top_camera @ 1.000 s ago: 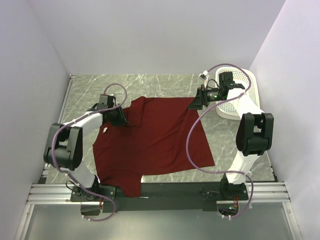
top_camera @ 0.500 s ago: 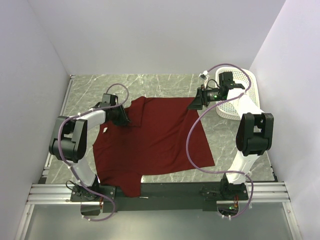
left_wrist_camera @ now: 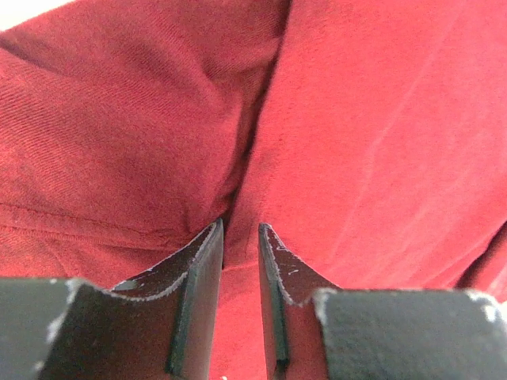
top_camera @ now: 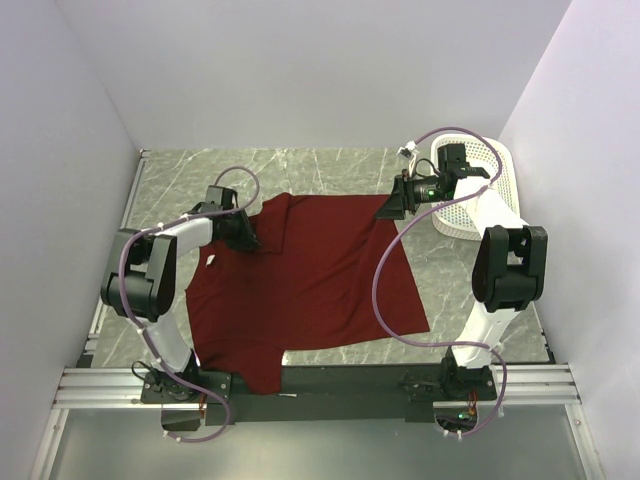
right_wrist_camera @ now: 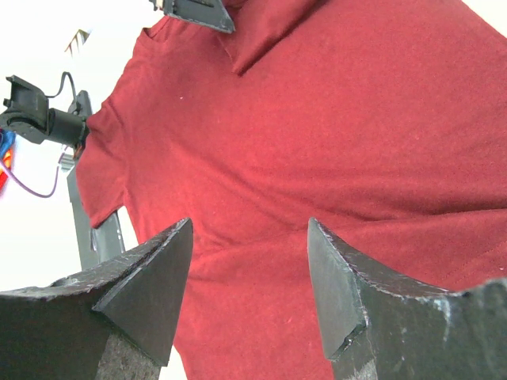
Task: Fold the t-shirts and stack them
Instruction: Flatten the tshirt out
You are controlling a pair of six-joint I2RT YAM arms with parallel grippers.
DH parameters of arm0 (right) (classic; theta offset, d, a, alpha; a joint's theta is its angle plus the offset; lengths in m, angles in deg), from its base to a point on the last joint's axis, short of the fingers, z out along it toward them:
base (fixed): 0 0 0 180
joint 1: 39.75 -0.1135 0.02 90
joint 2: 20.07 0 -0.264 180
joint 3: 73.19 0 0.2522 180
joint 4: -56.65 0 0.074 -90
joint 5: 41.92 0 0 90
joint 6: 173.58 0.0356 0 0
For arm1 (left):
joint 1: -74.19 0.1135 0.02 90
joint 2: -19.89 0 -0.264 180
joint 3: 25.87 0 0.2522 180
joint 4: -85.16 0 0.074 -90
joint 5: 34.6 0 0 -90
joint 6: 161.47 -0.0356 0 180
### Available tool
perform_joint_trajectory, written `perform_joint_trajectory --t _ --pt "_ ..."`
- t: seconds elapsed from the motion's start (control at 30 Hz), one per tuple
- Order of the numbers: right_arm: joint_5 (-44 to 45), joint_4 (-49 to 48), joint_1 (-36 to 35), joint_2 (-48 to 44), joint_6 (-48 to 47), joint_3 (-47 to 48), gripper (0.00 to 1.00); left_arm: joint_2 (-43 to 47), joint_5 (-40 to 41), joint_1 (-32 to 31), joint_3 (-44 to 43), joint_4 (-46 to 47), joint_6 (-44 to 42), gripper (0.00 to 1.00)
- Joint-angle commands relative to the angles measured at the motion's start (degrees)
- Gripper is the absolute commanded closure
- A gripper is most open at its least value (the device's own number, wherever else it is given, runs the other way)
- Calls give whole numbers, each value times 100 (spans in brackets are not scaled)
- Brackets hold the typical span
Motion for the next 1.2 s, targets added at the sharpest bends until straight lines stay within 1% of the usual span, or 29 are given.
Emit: perform_joint_trajectory --t 0.0,0.1,0.17,0.2,0.3,0.43,0.5,0.53,0.57,0.67,0.77,0.8,0.87,0.9,1.0,1.03,1.17 --pt "-60 -36 42 -115 -16 98 34 -63 -87 -37 -192 -102 -143 70" --pt "-51 -36 42 -106 -16 107 34 -99 -43 -46 -228 -198 -196 70" --pt "-51 -27 42 -115 -16 115 34 -90 -95 -46 -228 -181 -205 75" --pt "-51 -36 42 -106 -16 107 34 -73 -122 -55 -219 -164 -196 83" --pt "-34 -36 42 -106 -16 107 34 -20 -227 -46 -245 -146 -187 99" --pt "98 17 51 -89 -86 142 34 147 -289 -46 -315 -207 -222 99" --pt "396 -9 42 -106 -104 150 34 313 -280 -55 -350 -269 -275 99" --pt "527 -44 182 -124 -61 133 34 375 -245 -55 -368 -286 -292 99" --pt "833 -149 192 -141 -34 116 34 454 -219 -55 -368 -295 -327 100" --pt "1353 -412 209 -220 141 36 34 744 -78 -46 -429 -391 -424 100" --pt "2196 -799 201 -291 475 19 35 912 80 -46 -535 -480 -591 100" --pt "2703 -905 201 -291 589 114 35 938 159 -46 -561 -541 -644 100" --pt "3137 -984 192 -142 827 325 35 956 221 -46 -605 -594 -784 100" --pt "3661 -976 201 -72 897 587 35 965 256 -38 -614 -620 -828 100" --pt "4157 -740 201 376 881 1089 36 1008 291 -37 -632 -656 -925 100" --pt "4394 -669 192 612 854 1387 36 1017 291 -37 -632 -673 -943 100" --pt "4598 -152 113 1264 784 2179 41 1079 283 -37 -641 -665 -1004 100"
